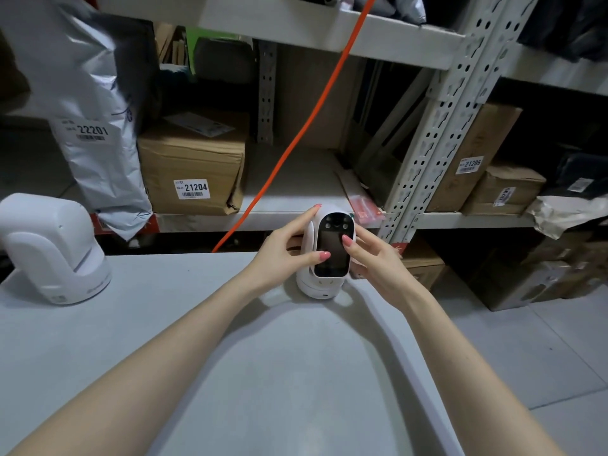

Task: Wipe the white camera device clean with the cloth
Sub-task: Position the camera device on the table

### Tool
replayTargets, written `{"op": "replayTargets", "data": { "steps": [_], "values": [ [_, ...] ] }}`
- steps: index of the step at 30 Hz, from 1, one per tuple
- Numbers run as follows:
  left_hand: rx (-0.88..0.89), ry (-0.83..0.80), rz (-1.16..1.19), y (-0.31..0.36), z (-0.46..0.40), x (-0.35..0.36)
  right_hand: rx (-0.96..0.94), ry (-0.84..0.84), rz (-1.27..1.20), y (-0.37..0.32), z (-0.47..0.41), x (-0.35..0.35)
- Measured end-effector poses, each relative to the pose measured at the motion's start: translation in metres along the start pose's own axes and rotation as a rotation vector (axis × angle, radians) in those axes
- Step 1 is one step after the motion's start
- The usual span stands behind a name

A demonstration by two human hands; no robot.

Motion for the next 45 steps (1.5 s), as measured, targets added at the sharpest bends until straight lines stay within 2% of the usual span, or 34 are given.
{"op": "replayTargets", "data": {
  "steps": [23, 45],
  "values": [
    [0.088, 0.038, 0.006, 0.124, 0.149, -0.032, -0.086, -0.057, -0.052, -0.103, 0.132, 0.074],
    [0.006, 0.042, 0.0, 0.101, 0.239, -0.023, 0.021, -0.113, -0.076, -0.068, 0.2, 0.121]
  ]
}}
Point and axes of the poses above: each hand's wrist, its own z-axis away from the middle knuckle, its own x-axis out of the palm, y = z × x, the point moved 3 cm from there along -z, towards the middle knuckle, and after that the axes turned 11 degrees about z, right-handed, at the moved point
